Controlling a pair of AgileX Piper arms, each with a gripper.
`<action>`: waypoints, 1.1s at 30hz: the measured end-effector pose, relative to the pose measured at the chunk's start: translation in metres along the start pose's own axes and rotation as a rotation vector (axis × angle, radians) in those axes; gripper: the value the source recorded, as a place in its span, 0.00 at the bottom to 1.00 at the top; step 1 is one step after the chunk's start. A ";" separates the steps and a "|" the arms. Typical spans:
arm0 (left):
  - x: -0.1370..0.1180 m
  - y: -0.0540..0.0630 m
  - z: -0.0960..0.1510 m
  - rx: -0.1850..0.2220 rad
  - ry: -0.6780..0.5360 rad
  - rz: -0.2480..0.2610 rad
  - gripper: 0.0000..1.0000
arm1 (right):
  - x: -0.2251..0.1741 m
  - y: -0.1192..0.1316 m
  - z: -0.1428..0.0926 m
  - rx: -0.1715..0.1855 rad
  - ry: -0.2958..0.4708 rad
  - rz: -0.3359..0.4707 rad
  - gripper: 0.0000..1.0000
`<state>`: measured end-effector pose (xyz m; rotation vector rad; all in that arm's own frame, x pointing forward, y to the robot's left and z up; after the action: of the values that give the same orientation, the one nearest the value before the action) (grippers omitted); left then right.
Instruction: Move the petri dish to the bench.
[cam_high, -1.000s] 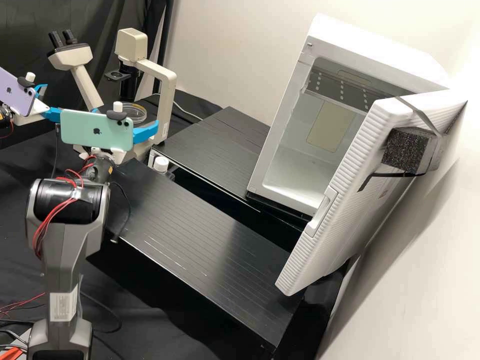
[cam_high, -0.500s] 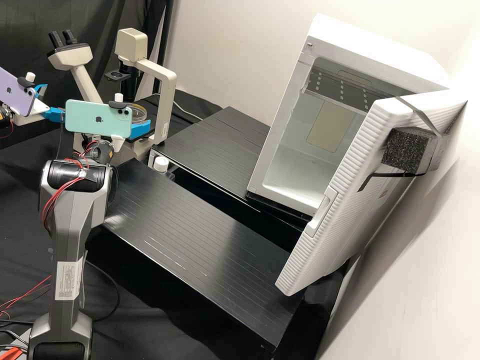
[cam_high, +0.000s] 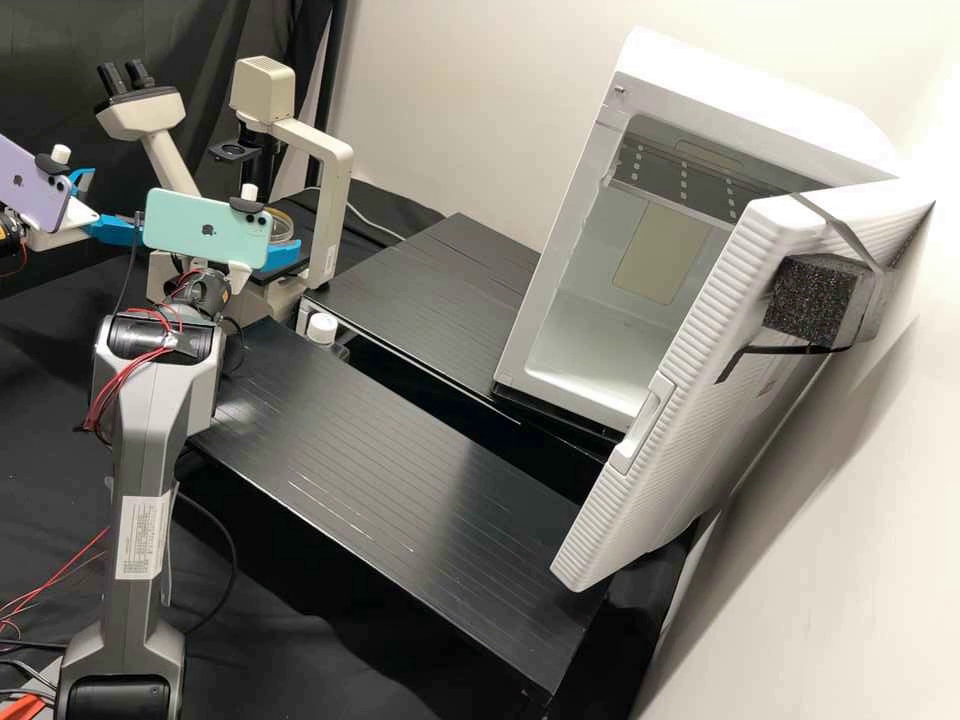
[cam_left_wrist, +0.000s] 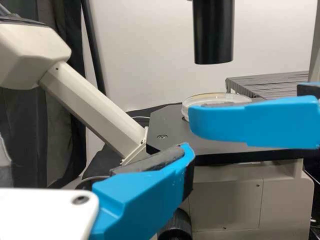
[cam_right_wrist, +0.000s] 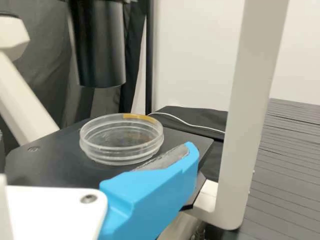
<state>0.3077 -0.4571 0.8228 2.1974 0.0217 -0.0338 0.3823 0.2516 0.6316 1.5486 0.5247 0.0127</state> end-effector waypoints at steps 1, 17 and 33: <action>0.000 0.000 0.000 0.000 0.000 0.000 1.00 | 0.002 -0.001 0.001 0.008 -0.004 0.004 1.00; 0.000 0.000 0.000 0.000 0.000 0.000 1.00 | 0.022 -0.013 -0.003 -0.061 -0.031 0.024 1.00; 0.000 0.000 0.000 0.000 0.000 0.000 1.00 | 0.041 -0.025 -0.004 -0.101 -0.067 0.024 1.00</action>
<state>0.3077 -0.4571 0.8228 2.1974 0.0217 -0.0338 0.4098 0.2677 0.5955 1.4520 0.4458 0.0056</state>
